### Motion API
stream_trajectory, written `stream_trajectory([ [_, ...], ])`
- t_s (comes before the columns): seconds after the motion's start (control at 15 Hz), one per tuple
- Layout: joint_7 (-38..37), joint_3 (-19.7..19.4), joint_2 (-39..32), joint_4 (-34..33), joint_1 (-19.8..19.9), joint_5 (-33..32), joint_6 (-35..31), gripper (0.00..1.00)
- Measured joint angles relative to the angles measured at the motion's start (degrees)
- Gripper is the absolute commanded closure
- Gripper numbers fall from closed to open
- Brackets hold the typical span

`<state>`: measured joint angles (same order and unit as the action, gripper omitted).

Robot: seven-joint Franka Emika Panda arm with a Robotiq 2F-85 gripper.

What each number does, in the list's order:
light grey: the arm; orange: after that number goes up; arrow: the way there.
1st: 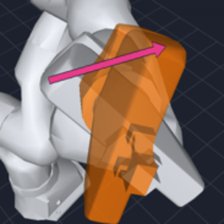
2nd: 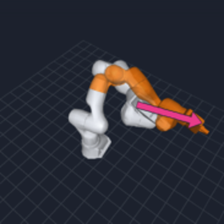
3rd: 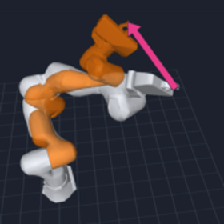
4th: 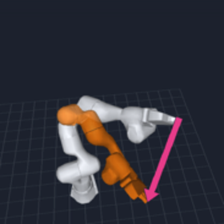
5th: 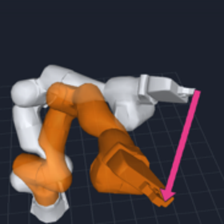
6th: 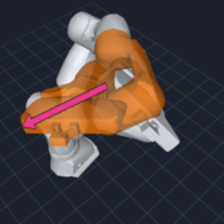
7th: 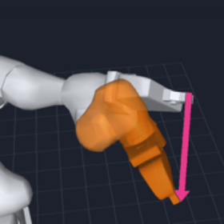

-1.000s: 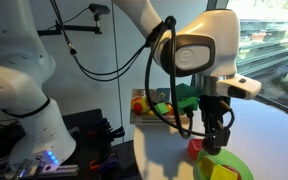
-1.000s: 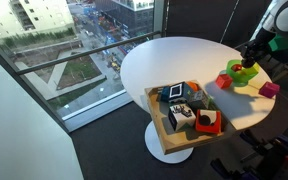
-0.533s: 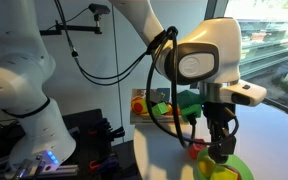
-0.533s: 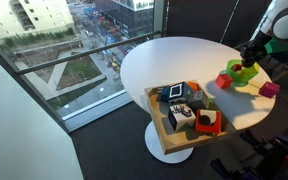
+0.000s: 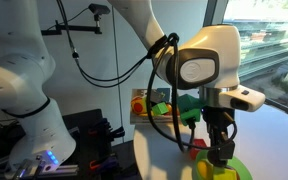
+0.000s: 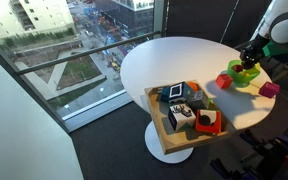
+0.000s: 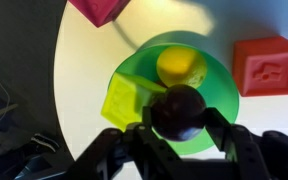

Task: Put the plum plush toy in the green bowl

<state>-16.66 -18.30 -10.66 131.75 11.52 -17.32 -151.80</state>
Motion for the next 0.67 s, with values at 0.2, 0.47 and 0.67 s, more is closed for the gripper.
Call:
stream_trajectory([
  [0.2,0.0,0.0,-0.12,0.0,-0.12,0.0,0.0,0.0],
  [0.47,0.01,0.06,-0.12,0.0,-0.26,0.0,0.0,0.0],
  [0.67,0.52,0.61,-0.02,0.1,-0.27,0.79,0.05,0.0],
])
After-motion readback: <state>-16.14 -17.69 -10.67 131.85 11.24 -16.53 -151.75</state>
